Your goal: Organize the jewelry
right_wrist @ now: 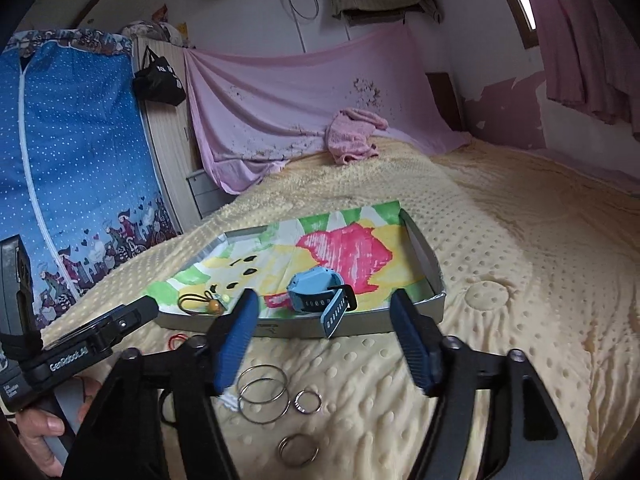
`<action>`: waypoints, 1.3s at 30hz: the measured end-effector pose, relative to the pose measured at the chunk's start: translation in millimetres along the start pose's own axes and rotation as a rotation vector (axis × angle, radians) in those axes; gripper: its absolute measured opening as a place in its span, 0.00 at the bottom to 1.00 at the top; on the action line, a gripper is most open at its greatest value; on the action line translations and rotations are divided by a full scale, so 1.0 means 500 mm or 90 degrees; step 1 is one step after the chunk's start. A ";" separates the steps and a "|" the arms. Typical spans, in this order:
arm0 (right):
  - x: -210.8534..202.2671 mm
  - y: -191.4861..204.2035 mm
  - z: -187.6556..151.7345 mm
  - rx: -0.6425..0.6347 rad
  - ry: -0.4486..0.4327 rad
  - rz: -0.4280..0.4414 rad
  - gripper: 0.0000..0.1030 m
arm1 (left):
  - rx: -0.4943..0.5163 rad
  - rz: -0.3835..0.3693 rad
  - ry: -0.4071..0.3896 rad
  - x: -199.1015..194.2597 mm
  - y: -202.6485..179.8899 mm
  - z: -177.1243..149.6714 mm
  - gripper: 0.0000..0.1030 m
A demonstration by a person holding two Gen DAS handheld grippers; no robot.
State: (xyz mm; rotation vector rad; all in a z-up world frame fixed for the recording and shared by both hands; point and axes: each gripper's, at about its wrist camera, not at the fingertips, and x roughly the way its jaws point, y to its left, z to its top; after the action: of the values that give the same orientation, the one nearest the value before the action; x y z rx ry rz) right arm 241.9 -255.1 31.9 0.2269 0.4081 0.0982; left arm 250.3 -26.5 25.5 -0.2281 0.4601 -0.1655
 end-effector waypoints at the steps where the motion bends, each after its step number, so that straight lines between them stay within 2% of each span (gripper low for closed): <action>1: -0.015 0.005 -0.003 -0.004 -0.008 0.000 0.80 | 0.001 0.002 -0.006 -0.015 0.002 -0.004 0.93; 4: -0.054 0.019 -0.013 -0.015 -0.026 0.006 0.93 | 0.008 0.008 -0.033 -0.071 0.007 -0.022 0.97; 8: -0.110 0.041 -0.032 -0.047 -0.042 0.001 0.99 | 0.017 0.016 -0.057 -0.133 0.012 -0.039 1.00; 13: -0.181 0.060 -0.055 -0.060 -0.050 -0.009 0.99 | 0.037 0.028 -0.078 -0.203 0.013 -0.063 1.00; 23: -0.292 0.092 -0.112 -0.067 -0.049 -0.012 0.99 | 0.063 0.017 -0.095 -0.305 0.021 -0.107 1.00; 30: -0.322 0.099 -0.147 -0.068 -0.037 -0.028 0.99 | 0.072 0.018 -0.082 -0.324 0.030 -0.140 1.00; 39: -0.306 0.101 -0.161 -0.082 -0.019 -0.042 0.99 | 0.058 0.030 -0.071 -0.315 0.042 -0.164 1.00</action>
State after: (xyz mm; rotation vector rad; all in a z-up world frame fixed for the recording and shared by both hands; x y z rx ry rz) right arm 67.0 -211.5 30.7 0.0879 0.3772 0.0555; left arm 76.1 11.9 14.9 -0.1369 0.3464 -0.1266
